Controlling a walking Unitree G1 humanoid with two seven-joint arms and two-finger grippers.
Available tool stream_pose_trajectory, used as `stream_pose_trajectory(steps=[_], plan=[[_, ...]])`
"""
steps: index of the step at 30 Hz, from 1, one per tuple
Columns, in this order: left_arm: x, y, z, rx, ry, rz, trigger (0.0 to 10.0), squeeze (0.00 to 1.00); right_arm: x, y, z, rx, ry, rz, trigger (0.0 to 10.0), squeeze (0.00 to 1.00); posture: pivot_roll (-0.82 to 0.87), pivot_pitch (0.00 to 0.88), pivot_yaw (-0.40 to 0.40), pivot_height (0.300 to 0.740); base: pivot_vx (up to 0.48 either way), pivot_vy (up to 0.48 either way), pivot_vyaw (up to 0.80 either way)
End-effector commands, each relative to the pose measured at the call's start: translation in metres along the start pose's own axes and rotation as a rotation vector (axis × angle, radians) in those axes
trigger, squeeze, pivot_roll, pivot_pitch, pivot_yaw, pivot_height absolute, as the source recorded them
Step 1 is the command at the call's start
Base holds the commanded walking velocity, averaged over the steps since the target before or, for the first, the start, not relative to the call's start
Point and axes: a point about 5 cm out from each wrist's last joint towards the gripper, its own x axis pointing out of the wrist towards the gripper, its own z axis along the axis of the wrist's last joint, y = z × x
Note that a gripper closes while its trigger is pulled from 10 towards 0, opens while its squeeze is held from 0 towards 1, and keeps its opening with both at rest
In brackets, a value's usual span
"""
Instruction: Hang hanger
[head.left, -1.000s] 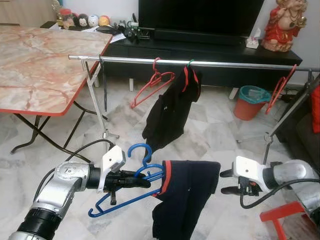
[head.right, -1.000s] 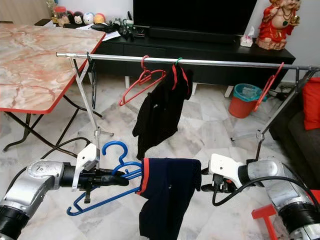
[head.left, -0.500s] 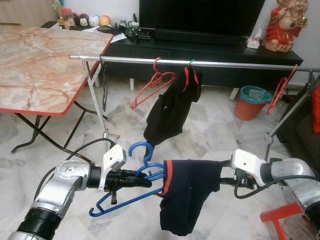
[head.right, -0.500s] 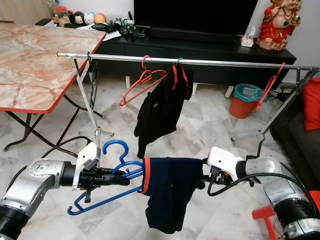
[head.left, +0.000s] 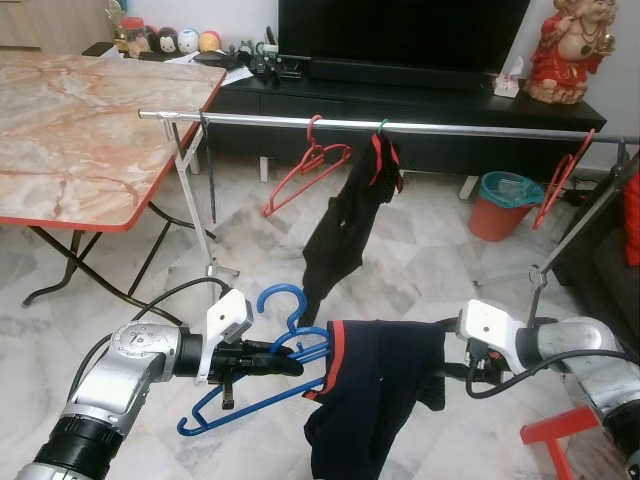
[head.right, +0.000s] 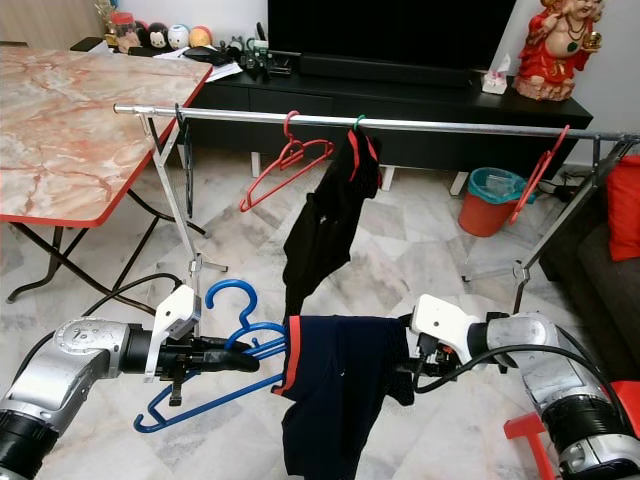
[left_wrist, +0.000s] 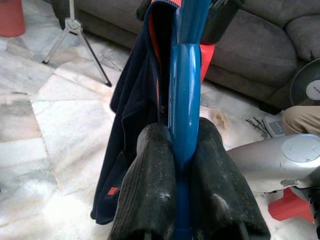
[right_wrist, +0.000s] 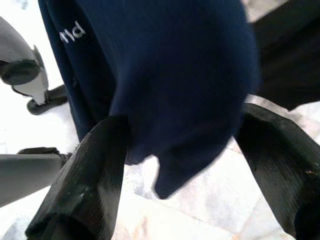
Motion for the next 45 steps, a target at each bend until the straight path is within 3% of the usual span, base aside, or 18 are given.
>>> stream_pose_trajectory(steps=[1, 11, 12, 13, 45], plan=[[0.003, -0.002, 0.015, 0.047, -0.045, -0.036, 0.0, 0.0, -0.001, -0.002, 0.0, 0.005, 0.002, 0.01, 10.0, 0.0, -0.09, 0.0, -0.103, 0.74, 0.0, 0.0, 0.0], [0.004, -0.004, 0.018, 0.048, -0.054, -0.058, 0.0, 0.0, 0.004, 0.0, -0.005, 0.04, -0.001, -0.008, 9.7, 0.0, -0.08, 0.0, -0.105, 0.74, 0.0, 0.0, 0.0], [0.004, -0.004, 0.018, 0.048, -0.054, -0.058, 0.0, 0.0, 0.004, 0.0, -0.006, 0.046, -0.002, -0.008, 3.0, 0.0, -0.08, 0.0, -0.105, 0.74, 0.0, 0.0, 0.0], [0.004, -0.004, 0.018, 0.048, -0.054, -0.058, 0.0, 0.0, 0.005, 0.0, -0.006, 0.05, -0.003, -0.009, 0.0, 0.0, -0.08, 0.0, -0.105, 0.74, 0.0, 0.0, 0.0], [0.007, -0.005, 0.016, 0.034, -0.055, -0.059, 0.0, 0.0, 0.01, -0.002, -0.004, 0.087, -0.052, -0.052, 0.0, 0.0, -0.08, 0.0, -0.105, 0.74, 0.0, 0.0, 0.0]])
